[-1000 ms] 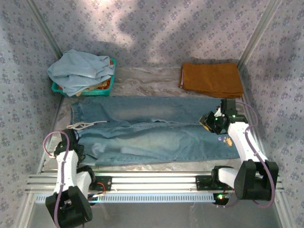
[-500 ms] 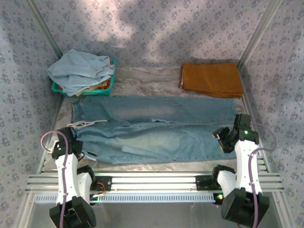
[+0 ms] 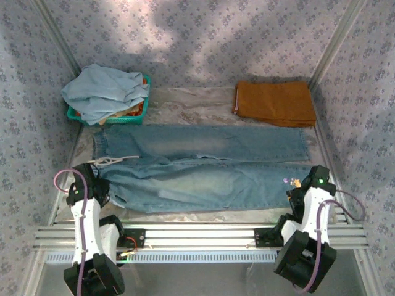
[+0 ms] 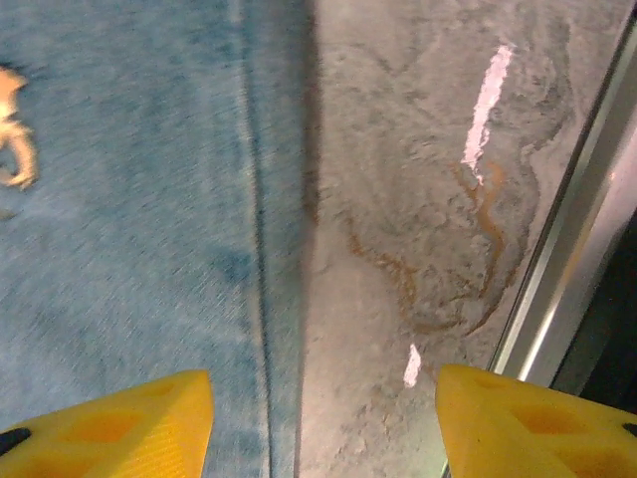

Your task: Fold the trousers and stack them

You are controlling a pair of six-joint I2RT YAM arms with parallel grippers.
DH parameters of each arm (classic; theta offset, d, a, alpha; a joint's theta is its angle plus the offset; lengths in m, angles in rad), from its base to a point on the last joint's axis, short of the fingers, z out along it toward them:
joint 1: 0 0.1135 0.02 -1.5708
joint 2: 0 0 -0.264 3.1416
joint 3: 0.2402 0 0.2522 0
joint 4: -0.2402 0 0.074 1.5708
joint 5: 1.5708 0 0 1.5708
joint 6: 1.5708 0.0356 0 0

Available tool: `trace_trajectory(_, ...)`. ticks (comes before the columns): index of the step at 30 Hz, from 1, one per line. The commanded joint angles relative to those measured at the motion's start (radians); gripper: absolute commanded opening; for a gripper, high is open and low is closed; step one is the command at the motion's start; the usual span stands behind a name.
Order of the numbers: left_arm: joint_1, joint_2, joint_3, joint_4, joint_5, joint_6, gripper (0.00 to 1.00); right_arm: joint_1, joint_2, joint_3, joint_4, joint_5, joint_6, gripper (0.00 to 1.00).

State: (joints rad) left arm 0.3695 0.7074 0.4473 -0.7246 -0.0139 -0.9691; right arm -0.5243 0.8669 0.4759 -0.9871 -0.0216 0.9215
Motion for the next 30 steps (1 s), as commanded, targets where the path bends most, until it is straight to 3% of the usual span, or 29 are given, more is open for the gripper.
trace_trajectory(1,0.004,0.018,0.030,0.039,0.065,0.004,0.00,-0.014,0.024,-0.044,0.102,0.034,0.064,0.63)
trace_trajectory(5,0.003,0.022,0.031,0.067,0.068,0.007,0.00,-0.035,0.101,-0.064,0.246,0.028,0.028,0.63)
trace_trajectory(10,0.004,0.014,0.043,0.054,0.064,0.019,0.00,-0.052,0.241,-0.048,0.357,-0.065,-0.052,0.49)
trace_trajectory(15,0.004,0.005,0.060,0.024,0.060,0.021,0.00,-0.067,0.314,-0.013,0.355,-0.120,-0.137,0.20)
trace_trajectory(22,0.004,-0.021,0.121,-0.019,0.058,0.031,0.00,-0.074,0.194,0.016,0.296,-0.171,-0.210,0.00)
trace_trajectory(30,0.005,-0.072,0.257,-0.104,0.051,0.059,0.00,-0.039,-0.039,0.128,0.156,-0.169,-0.256,0.00)
